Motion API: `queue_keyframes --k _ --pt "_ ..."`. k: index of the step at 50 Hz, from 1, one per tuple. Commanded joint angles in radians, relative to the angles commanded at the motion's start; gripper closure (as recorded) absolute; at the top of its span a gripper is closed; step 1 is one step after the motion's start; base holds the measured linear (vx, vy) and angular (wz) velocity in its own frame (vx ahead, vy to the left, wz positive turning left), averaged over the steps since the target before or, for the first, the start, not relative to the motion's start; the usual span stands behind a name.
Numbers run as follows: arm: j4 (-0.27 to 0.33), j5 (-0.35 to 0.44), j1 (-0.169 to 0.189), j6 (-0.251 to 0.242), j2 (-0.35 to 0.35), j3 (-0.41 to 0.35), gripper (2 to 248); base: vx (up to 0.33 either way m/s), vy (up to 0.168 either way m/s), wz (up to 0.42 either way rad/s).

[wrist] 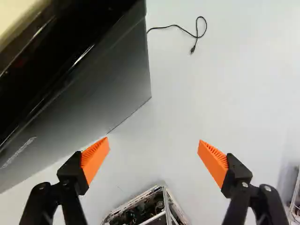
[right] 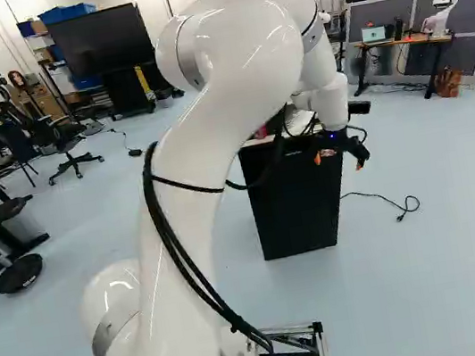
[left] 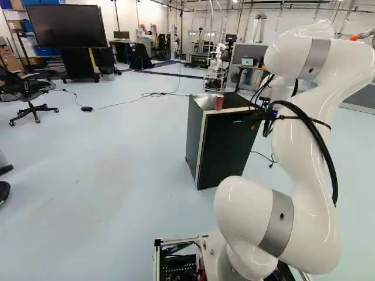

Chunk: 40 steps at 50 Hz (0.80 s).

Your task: Grab a drink from the fridge

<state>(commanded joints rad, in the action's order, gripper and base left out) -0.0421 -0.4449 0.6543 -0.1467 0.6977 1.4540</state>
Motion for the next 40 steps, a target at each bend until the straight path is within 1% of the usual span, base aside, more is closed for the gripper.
queue_keyframes --k 20,40 --pt "0.000 0.084 -0.023 0.000 -0.077 -0.116 3 0.000 0.000 0.000" --pt "0.000 0.178 -0.057 0.000 -0.145 -0.214 3 0.000 0.000 0.000"
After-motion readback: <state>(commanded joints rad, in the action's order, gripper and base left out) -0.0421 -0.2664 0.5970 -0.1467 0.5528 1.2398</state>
